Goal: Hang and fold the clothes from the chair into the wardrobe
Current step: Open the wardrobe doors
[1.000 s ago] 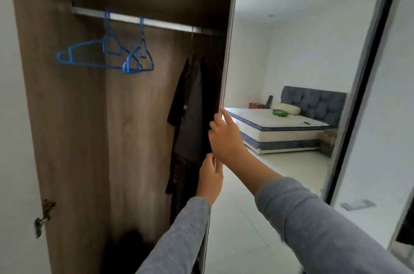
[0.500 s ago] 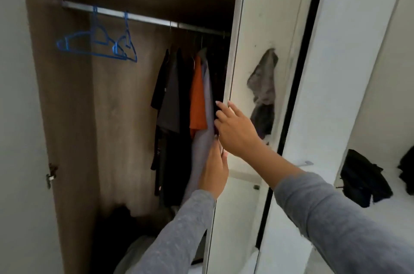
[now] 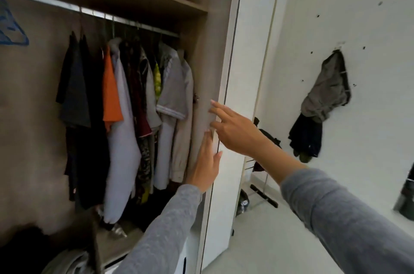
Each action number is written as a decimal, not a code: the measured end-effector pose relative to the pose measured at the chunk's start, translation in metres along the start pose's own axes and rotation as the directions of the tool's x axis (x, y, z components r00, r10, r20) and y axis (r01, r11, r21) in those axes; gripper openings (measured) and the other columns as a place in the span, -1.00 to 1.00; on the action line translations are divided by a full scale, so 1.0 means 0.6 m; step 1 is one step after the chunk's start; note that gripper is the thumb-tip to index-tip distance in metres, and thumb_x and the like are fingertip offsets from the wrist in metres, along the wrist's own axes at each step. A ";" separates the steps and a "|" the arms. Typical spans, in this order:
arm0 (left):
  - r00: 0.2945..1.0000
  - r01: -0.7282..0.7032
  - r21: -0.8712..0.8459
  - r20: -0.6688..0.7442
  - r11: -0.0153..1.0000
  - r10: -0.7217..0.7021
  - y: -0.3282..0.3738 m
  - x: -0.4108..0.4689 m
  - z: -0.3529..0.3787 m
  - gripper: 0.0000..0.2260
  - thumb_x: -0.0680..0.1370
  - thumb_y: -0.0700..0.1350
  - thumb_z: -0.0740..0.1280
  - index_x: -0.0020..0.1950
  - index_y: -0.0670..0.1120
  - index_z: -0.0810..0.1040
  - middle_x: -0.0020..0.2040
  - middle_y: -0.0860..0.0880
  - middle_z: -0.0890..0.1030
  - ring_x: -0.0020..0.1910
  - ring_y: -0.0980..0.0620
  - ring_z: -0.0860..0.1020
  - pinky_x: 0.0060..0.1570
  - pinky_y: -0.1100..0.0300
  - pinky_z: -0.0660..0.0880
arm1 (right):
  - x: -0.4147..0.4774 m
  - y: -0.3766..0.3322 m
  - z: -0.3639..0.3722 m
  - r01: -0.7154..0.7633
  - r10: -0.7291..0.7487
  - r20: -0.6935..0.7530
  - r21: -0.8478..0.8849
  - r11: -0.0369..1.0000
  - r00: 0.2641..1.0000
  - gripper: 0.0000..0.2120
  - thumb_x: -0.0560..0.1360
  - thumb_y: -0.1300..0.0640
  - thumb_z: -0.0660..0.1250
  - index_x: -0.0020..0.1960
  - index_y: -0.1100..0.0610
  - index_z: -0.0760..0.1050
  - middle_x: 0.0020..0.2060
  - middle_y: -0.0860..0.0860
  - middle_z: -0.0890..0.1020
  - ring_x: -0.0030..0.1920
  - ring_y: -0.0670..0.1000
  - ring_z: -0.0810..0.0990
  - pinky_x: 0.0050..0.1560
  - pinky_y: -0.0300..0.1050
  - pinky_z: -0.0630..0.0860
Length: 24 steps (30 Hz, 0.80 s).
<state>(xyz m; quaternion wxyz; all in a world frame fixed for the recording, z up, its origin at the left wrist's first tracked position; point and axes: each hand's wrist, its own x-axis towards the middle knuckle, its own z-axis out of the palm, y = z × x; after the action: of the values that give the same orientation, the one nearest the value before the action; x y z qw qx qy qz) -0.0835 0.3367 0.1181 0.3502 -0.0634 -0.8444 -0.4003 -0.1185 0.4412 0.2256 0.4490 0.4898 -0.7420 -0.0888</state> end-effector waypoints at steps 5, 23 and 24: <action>0.992 -0.044 -0.006 0.114 0.999 0.044 0.019 0.032 0.073 -0.41 0.64 -0.01 0.08 0.54 0.01 -0.21 0.55 0.09 -0.20 0.42 0.30 -0.17 0.42 0.25 -0.09 | -0.065 0.056 0.003 -0.075 0.079 0.039 -0.080 0.994 0.996 -0.88 0.39 0.19 0.41 -0.07 0.15 0.64 0.22 0.15 0.55 0.41 0.15 0.34 0.30 -0.06 0.39; 0.894 -0.449 0.163 0.079 0.879 0.442 -0.074 0.316 0.239 -0.45 0.60 0.19 -0.09 0.54 0.01 -0.06 0.54 -0.02 -0.12 0.52 0.06 -0.14 0.48 -0.08 -0.06 | -0.087 0.269 0.114 -0.257 0.303 0.027 -0.463 0.848 0.953 -0.67 0.34 0.14 0.23 0.06 0.13 0.59 0.17 0.12 0.58 0.27 0.14 0.50 0.32 0.07 0.33; 0.889 -0.458 0.165 0.068 0.874 0.453 -0.082 0.337 0.242 -0.45 0.60 0.16 -0.06 0.55 -0.01 -0.03 0.55 -0.04 -0.09 0.53 0.04 -0.12 0.48 -0.08 -0.06 | -0.082 0.280 0.126 -0.277 0.327 0.016 -0.494 0.824 0.945 -0.65 0.33 0.14 0.26 0.09 0.12 0.58 0.20 0.11 0.57 0.29 0.14 0.48 0.34 0.09 0.28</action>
<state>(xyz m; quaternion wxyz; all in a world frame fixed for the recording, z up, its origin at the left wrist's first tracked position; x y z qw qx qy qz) -0.3321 0.3734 0.1541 0.4271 -0.2343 -0.8426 -0.2295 -0.2782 0.5424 0.2492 0.5282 0.2325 -0.7854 -0.2241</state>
